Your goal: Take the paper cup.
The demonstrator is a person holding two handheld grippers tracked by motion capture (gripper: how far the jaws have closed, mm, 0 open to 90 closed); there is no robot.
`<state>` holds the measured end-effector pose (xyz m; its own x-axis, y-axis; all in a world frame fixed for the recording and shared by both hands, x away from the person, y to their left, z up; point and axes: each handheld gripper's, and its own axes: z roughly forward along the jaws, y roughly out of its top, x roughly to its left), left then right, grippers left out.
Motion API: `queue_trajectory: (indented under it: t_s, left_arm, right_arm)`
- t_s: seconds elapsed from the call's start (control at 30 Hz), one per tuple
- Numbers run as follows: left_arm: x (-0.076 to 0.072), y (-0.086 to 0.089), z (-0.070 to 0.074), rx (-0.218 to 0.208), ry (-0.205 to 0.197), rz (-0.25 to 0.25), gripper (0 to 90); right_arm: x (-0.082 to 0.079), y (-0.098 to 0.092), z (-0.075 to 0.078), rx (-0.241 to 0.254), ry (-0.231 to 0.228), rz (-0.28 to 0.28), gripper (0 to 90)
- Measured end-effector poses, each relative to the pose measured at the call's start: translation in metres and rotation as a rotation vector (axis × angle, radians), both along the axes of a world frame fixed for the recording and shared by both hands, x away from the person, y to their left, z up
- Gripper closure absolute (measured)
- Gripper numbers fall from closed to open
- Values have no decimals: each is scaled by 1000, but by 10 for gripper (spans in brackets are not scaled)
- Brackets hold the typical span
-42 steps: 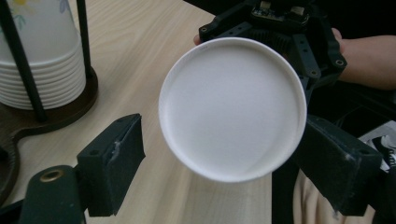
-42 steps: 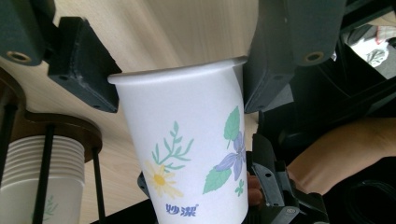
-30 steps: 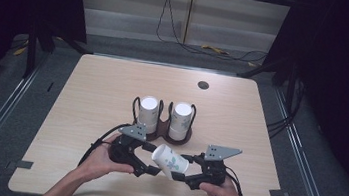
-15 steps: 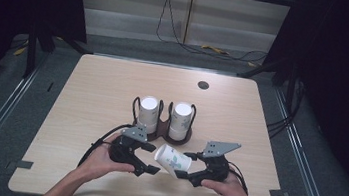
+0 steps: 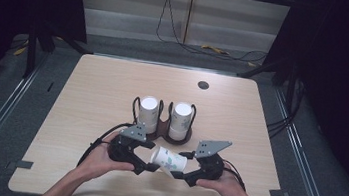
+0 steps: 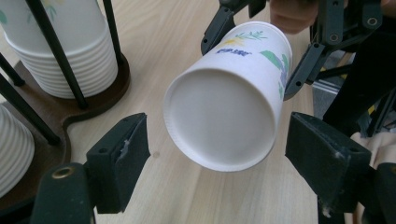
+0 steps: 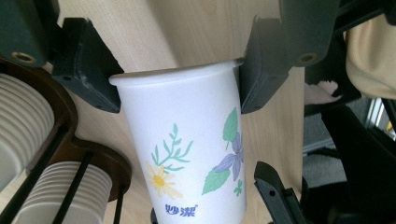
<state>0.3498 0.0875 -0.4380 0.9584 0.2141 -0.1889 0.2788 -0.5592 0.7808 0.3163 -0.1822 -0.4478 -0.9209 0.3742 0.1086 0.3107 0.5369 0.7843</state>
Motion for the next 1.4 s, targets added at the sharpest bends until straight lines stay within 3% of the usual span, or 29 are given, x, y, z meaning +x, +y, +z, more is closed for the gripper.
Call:
queue_trajectory:
  t_s: [0.03,0.27,0.47,0.57,1.2,1.4]
  left_arm:
    - [0,-1,-1,6,4,-2,215]
    - [0,-1,0,21,1,-7,215]
    - [0,-4,-3,51,8,-28,213]
    - [-1,-6,-4,81,-2,-46,213]
    - [-3,-8,-7,110,-30,-64,216]
    - [-4,-10,-8,148,-42,-86,213]
  right_arm:
    - [0,1,2,-28,-13,5,322]
    - [1,1,6,-42,-12,16,322]
    - [1,3,3,-81,-6,41,323]
    - [2,4,5,-109,-11,51,323]
    - [9,19,14,-210,-26,123,324]
    - [11,26,15,-247,-30,154,324]
